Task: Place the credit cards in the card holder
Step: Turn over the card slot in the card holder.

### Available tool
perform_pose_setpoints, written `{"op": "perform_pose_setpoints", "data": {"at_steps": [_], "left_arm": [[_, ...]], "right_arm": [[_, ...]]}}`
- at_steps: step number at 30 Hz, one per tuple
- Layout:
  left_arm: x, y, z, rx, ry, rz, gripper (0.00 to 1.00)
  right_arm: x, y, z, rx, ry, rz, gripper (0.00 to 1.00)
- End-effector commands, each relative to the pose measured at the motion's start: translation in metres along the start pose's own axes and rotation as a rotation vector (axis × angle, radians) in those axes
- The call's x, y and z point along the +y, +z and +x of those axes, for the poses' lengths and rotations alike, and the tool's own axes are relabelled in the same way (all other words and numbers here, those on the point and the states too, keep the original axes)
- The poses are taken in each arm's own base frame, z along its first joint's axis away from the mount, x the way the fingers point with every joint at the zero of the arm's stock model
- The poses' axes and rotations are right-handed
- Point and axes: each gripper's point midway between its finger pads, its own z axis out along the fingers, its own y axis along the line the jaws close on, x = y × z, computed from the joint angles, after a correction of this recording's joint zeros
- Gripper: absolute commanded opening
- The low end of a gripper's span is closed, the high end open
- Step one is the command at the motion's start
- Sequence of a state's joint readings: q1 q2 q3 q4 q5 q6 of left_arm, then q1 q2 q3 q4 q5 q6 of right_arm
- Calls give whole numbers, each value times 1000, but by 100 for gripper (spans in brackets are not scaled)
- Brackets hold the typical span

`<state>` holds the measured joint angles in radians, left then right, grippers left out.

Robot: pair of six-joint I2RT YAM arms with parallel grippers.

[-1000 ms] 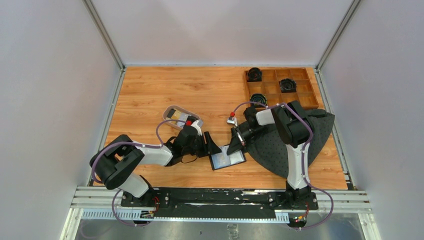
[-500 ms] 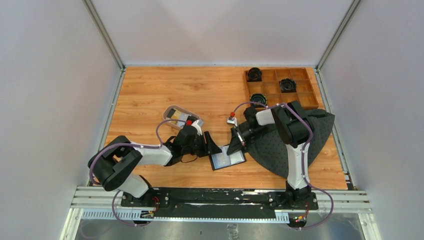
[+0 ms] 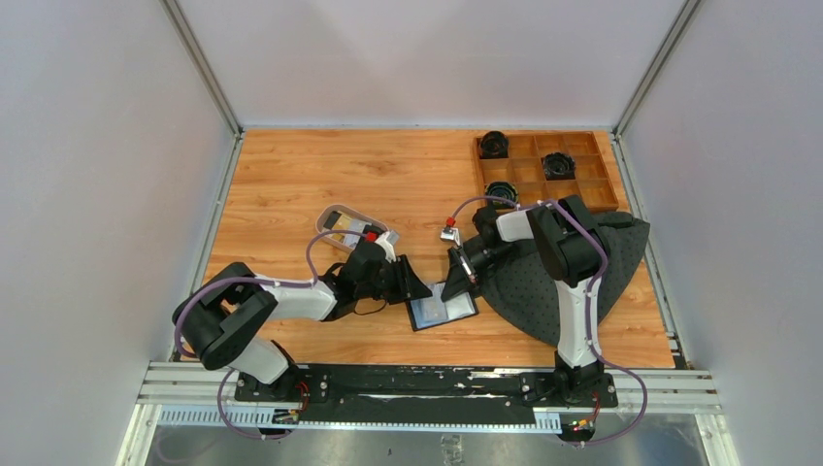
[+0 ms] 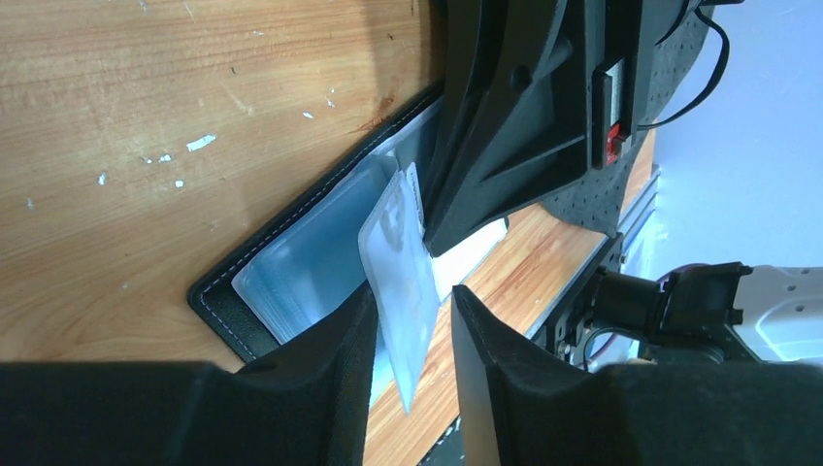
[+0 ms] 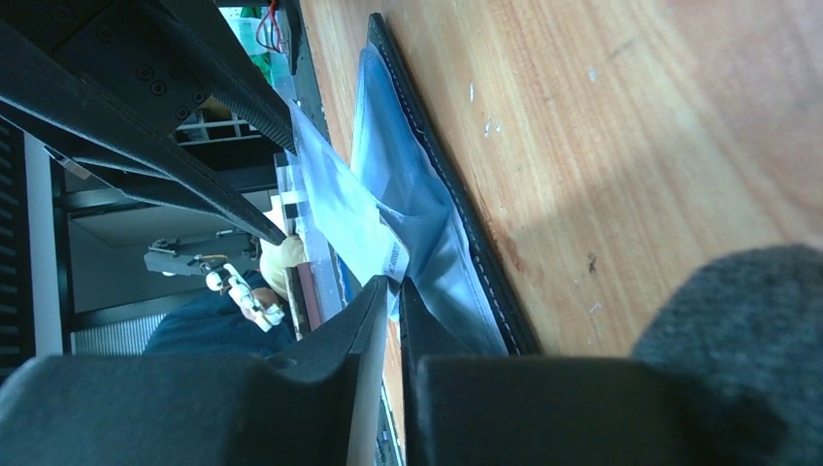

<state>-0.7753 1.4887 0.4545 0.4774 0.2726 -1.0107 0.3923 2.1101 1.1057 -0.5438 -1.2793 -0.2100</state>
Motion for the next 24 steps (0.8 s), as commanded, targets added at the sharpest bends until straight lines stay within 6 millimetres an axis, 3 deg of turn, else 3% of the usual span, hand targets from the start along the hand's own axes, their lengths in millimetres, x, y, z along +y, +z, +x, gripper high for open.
{"op": "perform_pose_setpoints", "data": {"at_steps": [1, 5, 8, 13, 24], "left_arm": [[-7, 3, -1, 4, 10, 22, 33], [-3, 4, 1, 9, 12, 13, 21], [-1, 6, 2, 13, 11, 5, 18], [-1, 6, 2, 16, 9, 7, 22], [-35, 8, 3, 32, 22, 85, 31]], "right_arm": [[8, -6, -6, 4, -68, 38, 15], [10, -11, -8, 8, -113, 87, 24], [9, -15, -9, 14, -137, 125, 29], [13, -25, -14, 18, -219, 211, 31], [26, -43, -25, -3, -376, 329, 24]]}}
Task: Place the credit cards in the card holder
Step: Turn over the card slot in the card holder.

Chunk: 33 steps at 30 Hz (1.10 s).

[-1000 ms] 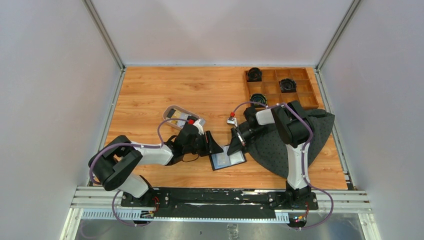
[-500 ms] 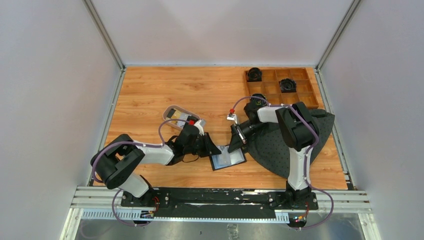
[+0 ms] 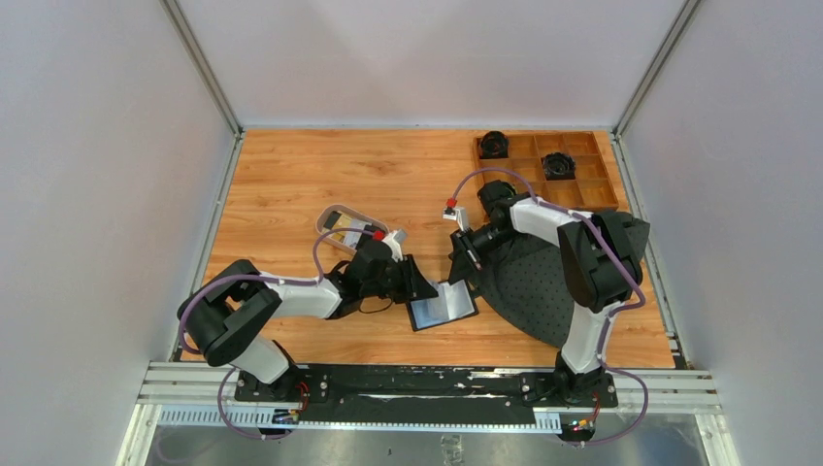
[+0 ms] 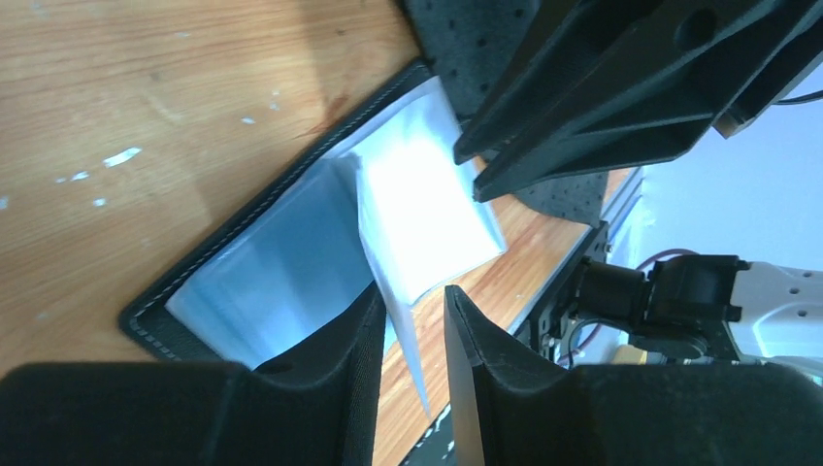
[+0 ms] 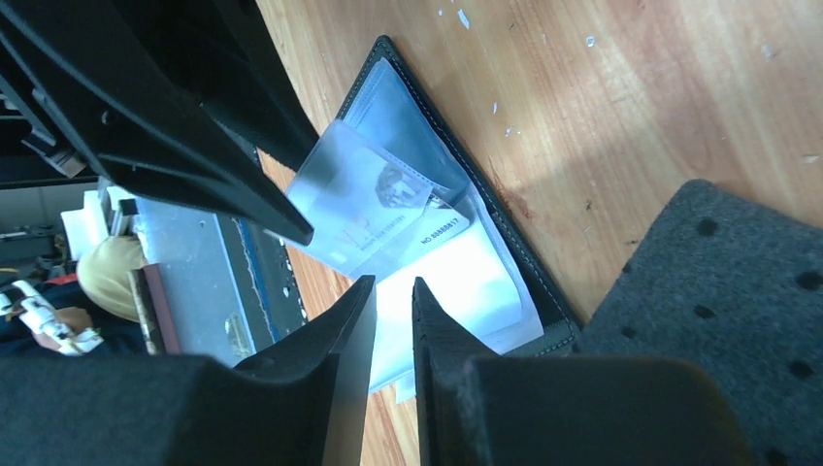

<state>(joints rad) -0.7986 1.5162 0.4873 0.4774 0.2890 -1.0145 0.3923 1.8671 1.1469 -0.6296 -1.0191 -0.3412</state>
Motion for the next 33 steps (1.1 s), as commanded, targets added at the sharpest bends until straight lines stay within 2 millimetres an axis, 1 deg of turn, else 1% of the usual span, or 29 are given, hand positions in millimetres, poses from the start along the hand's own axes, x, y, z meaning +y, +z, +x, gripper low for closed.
{"op": "perform_pose_setpoints", "data": {"at_steps": [1, 4, 9, 11, 15, 17, 22, 28, 33], "left_arm": [[-28, 2, -2, 3, 15, 70, 32], [-34, 4, -2, 6, 16, 82, 34], [-37, 12, 1, 26, 14, 79, 35], [-40, 15, 3, 31, 16, 83, 36], [-45, 21, 4, 42, 21, 89, 37], [-43, 25, 7, 55, 20, 82, 37], [-35, 35, 11, 79, 14, 60, 38], [-37, 39, 10, 79, 28, 64, 39], [-44, 41, 10, 93, 50, 87, 41]], "right_arm": [[2, -10, -5, 3, -67, 54, 23], [0, -9, -4, 9, -58, 56, 22], [-3, -11, -5, 7, -55, 73, 18], [-3, -14, -8, 1, -64, 86, 18], [-2, -27, -15, -33, -88, 119, 18], [-1, -33, -17, -50, -105, 134, 19], [-1, -40, -18, -67, -105, 145, 19], [0, -51, -22, -90, -143, 178, 21], [8, -59, -26, -114, -204, 192, 22]]}}
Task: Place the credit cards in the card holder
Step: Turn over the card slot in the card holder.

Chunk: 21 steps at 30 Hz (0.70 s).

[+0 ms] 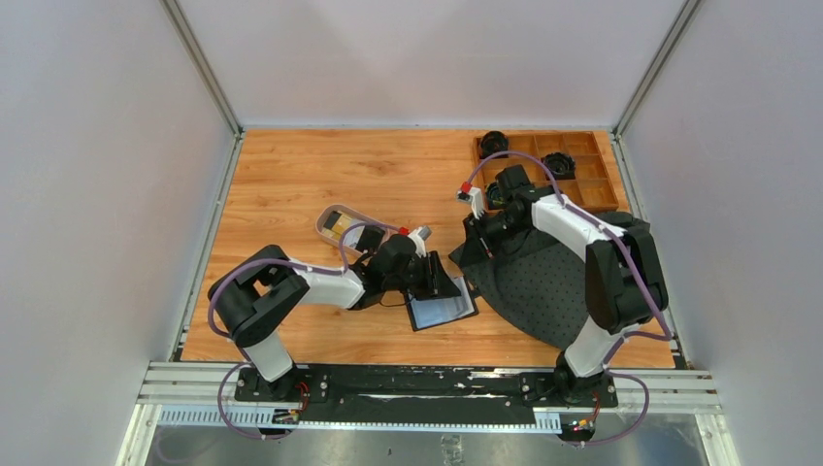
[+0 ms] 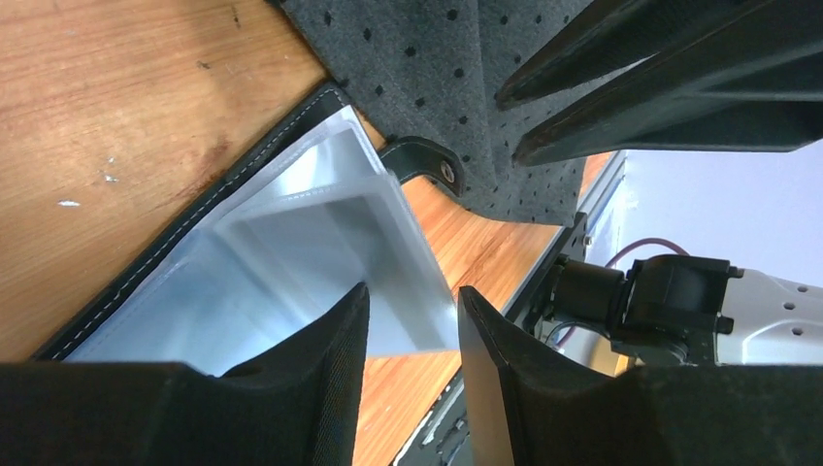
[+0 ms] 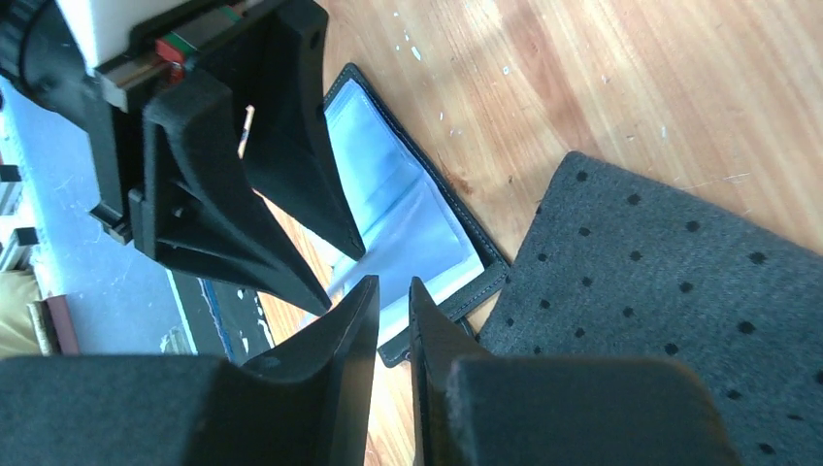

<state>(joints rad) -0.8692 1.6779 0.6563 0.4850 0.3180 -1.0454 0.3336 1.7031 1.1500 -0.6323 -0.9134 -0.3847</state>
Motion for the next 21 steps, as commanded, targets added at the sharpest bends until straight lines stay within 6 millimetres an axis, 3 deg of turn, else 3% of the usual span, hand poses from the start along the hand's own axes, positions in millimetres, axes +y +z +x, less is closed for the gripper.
{"op": "perform_pose_setpoints", "data": {"at_steps": [1, 9, 12, 16, 21], "left_arm": [[-12, 5, 2, 20, 49, 38, 41], [-13, 7, 2, 26, 88, 44, 48], [-20, -3, -5, -18, 144, 57, 47], [-48, -44, -32, -177, 305, 106, 50], [-48, -99, -64, -323, 513, 4, 60]], "right_arm": [[7, -17, -7, -34, -73, 25, 22], [21, -15, -6, -48, -99, -65, 22], [29, -16, -4, -56, -124, -104, 21], [35, -22, -5, -76, -224, -96, 19], [53, -57, -26, -146, -480, 42, 21]]}}
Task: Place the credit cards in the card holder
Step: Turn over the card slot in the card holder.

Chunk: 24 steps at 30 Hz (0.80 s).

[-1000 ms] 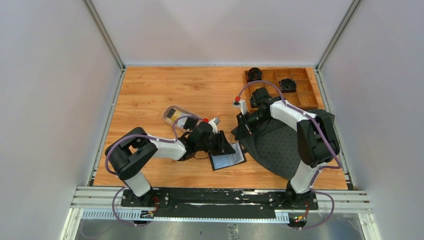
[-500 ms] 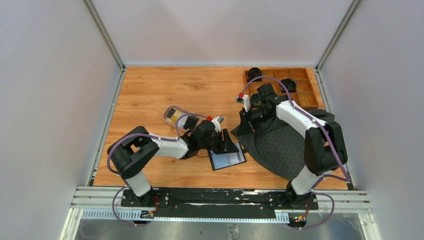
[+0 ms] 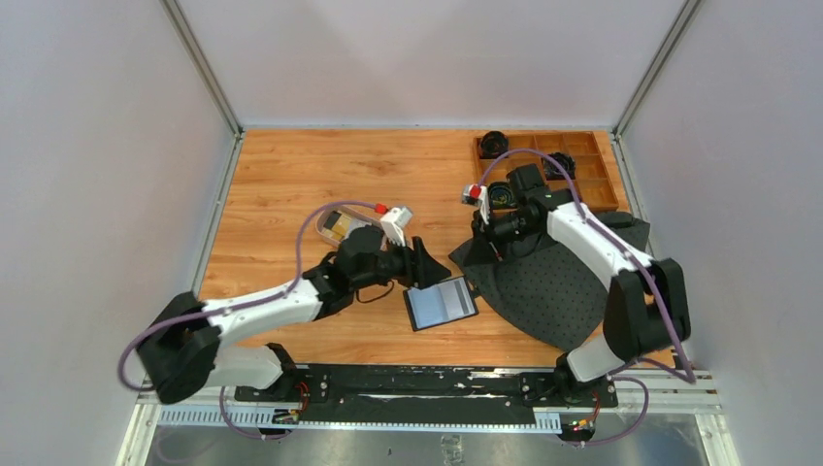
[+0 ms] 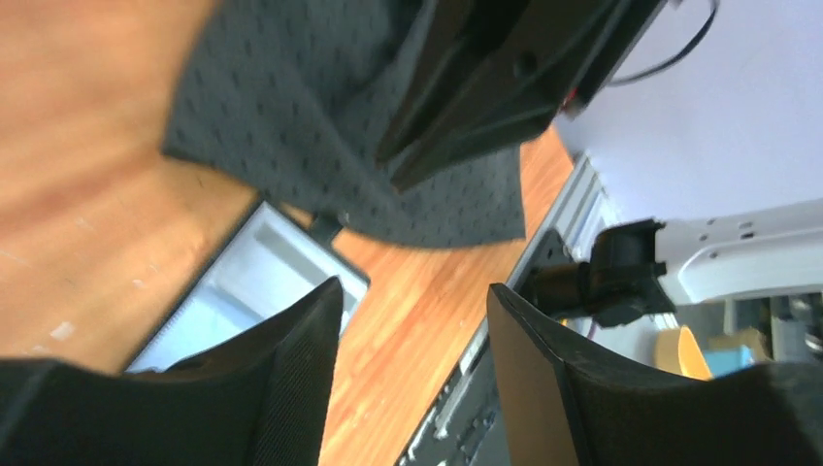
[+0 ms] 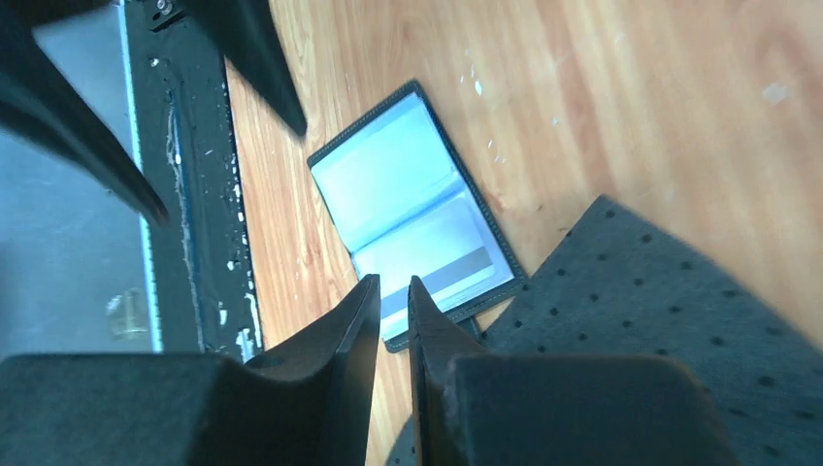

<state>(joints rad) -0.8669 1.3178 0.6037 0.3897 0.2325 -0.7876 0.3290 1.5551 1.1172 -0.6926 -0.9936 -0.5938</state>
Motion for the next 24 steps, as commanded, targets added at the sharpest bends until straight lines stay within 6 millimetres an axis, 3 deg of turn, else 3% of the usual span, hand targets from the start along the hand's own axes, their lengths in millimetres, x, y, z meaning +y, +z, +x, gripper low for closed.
{"op": "perform_pose_setpoints", "data": {"at_steps": [1, 3, 5, 6, 8, 12, 15, 24], "left_arm": [[15, -39, -41, -116, 253, -112, 65], [20, -61, -65, -171, 331, -165, 78], [27, -82, -86, -228, 390, -247, 98], [35, -93, -94, -252, 403, -311, 100], [54, -113, -110, -286, 407, -450, 100], [76, -121, -119, -185, 406, -540, 96], [108, -125, -125, -63, 410, -660, 95], [163, -91, -119, 148, 272, -632, 95]], "right_arm": [[17, -41, -33, -70, -293, 144, 22], [25, -58, -47, -95, -431, 222, 32], [36, -73, -60, -122, -542, 273, 56], [43, -77, -65, -140, -578, 276, 65], [57, -82, -72, -182, -592, 259, 73], [74, -70, -75, -265, -497, 130, 73], [67, -61, -65, -268, -438, 105, 72], [42, -57, -49, -229, -339, 165, 72]]}}
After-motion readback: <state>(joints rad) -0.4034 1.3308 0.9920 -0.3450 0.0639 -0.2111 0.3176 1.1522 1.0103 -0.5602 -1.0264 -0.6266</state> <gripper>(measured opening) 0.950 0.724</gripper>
